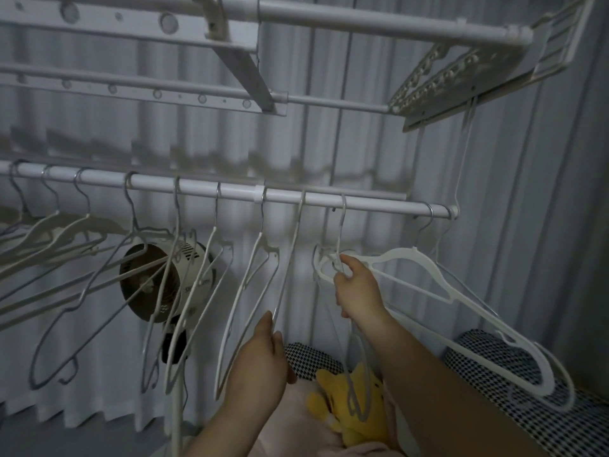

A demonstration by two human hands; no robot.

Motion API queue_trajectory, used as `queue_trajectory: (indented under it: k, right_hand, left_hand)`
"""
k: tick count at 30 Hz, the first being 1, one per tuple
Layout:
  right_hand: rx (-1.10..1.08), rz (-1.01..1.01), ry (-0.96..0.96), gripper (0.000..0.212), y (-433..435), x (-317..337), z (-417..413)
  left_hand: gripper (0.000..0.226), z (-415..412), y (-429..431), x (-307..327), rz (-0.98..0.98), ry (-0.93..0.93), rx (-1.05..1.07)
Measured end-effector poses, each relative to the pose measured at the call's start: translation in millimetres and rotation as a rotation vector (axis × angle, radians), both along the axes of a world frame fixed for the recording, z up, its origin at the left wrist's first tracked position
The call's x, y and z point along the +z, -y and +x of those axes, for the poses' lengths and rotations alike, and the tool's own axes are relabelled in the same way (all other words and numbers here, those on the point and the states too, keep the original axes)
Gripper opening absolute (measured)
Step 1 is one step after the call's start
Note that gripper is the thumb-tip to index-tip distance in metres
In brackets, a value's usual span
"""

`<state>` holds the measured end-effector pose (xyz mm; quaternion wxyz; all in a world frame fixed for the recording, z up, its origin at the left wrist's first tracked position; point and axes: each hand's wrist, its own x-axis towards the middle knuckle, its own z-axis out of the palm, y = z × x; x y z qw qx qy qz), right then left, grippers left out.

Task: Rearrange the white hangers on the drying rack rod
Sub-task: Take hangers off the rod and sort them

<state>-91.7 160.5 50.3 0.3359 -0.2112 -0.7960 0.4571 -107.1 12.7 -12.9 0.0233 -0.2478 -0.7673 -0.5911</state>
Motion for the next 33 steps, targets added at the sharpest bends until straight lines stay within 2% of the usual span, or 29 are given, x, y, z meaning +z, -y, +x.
queue_trajectory:
  k: [10, 33]
  right_hand:
    - [0.007, -0.055, -0.025, 0.045, -10.7, 0.0, 7.2]
    - [0.063, 0.032, 0.019, 0.045, 3.4, 0.6, 1.0]
  left_hand:
    - [0.044, 5.2, -6.3, -1.1, -0.018, -0.037, 0.024]
    - [0.044, 0.5, 0.0, -2.7, -0.037, 0.011, 0.108]
